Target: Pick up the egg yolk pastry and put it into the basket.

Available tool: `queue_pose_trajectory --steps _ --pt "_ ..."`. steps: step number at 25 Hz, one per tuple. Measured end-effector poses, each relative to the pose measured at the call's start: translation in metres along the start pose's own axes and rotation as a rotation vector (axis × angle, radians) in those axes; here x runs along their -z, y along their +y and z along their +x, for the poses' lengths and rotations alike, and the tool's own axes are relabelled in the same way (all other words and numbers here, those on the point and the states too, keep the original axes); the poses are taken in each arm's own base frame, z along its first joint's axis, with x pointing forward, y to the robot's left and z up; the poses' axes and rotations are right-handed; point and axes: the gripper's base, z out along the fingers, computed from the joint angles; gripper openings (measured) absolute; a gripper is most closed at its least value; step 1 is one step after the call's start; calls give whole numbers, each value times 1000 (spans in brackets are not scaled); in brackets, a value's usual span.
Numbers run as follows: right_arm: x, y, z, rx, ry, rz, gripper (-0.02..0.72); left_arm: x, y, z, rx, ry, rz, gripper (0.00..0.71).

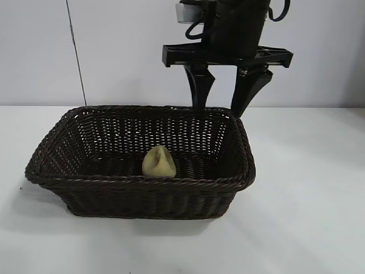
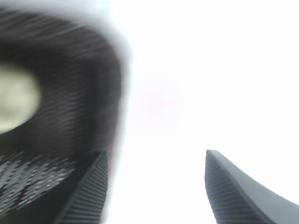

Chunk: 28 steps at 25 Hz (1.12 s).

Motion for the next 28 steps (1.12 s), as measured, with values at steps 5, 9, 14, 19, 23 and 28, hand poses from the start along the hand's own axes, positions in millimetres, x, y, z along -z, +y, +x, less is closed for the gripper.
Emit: queue_pose_trajectory --steps 5,9,14,19,23,28 --pt "1 -55 -9 -110 -10 65 444 0 0 0 0 0 0 539" --pt "4 -107 -11 -200 -21 152 444 0 0 0 0 0 0 539" --pt "7 -153 -8 -271 -17 195 444 0 0 0 0 0 0 539" --pt "10 -185 -2 -314 -11 209 444 0 0 0 0 0 0 539" --pt "11 -194 1 -316 -10 214 444 0 0 0 0 0 0 539" --pt "10 -191 17 -284 32 221 444 0 0 0 0 0 0 539"
